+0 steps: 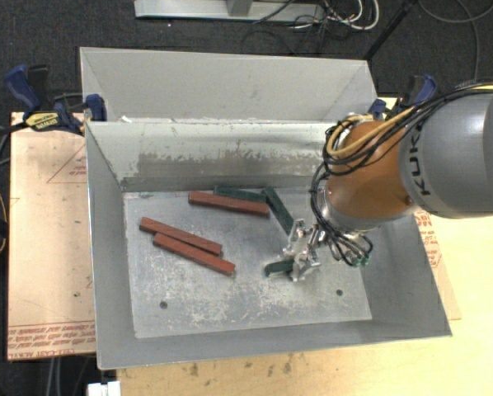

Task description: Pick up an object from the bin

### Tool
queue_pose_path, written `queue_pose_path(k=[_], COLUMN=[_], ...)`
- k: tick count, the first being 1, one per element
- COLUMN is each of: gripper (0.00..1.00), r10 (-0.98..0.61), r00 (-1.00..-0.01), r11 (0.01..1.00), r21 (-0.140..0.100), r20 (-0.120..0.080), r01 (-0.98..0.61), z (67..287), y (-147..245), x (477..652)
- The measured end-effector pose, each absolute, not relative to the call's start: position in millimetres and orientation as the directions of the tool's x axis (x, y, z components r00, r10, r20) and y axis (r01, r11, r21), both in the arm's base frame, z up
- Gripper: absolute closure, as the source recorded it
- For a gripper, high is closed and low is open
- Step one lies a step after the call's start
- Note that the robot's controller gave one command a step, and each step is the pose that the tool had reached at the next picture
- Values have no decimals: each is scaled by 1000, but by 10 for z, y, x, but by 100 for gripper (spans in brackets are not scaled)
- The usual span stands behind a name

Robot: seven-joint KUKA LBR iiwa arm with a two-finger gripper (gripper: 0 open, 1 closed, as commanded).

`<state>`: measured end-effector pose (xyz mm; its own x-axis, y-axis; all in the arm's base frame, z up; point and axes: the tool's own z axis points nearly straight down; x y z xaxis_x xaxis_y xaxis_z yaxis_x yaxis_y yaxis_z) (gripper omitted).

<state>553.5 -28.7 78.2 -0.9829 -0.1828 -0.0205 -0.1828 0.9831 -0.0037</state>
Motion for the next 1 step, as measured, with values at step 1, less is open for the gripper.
queue_pose_path(k=[1], gripper=[100], r10=[-125], r00=[-992], r11=[992], r21=[0], r20=[-6], r01=[-125], z=[2300], y=[-263], x=[5525])
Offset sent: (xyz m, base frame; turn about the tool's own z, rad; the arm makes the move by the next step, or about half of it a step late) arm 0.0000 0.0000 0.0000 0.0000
